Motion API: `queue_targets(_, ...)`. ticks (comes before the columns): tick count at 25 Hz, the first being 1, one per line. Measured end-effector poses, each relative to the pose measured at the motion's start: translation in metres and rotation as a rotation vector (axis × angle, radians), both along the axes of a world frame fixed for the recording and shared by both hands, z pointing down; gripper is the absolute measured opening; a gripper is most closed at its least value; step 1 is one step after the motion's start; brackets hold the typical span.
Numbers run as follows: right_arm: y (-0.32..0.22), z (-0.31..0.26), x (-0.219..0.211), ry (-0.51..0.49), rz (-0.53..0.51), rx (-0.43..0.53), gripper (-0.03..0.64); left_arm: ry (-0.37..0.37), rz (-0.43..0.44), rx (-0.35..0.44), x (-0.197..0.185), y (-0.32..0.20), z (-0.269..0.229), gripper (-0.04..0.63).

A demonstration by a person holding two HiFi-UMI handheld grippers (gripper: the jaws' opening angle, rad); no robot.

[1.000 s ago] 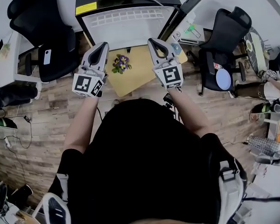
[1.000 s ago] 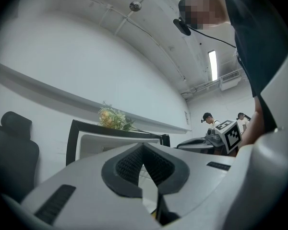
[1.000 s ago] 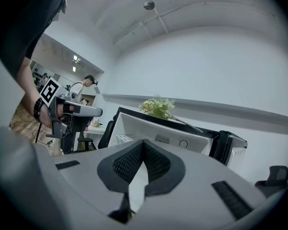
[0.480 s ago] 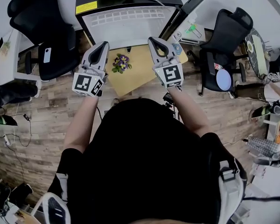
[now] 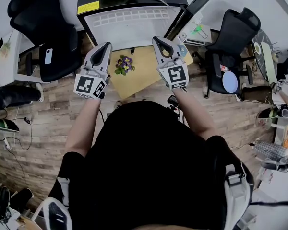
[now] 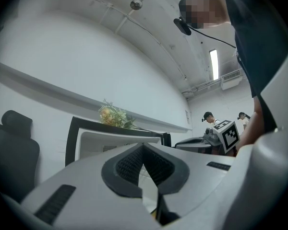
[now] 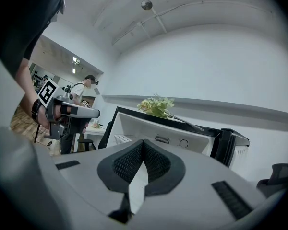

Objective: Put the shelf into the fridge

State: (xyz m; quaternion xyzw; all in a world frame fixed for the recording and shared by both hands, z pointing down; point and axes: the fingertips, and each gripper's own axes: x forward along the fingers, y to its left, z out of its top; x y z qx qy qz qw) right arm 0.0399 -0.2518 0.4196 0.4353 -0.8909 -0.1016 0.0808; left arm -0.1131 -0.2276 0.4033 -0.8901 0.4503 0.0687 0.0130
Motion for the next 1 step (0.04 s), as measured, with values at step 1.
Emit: queue_targets(1, -0.0005, 0.0, 0.0005, 0.0, 0.0, 0.001, 0.014, 0.0, 0.0, 0.0, 0.0001, -0.0004, -0.0001, 0.017)
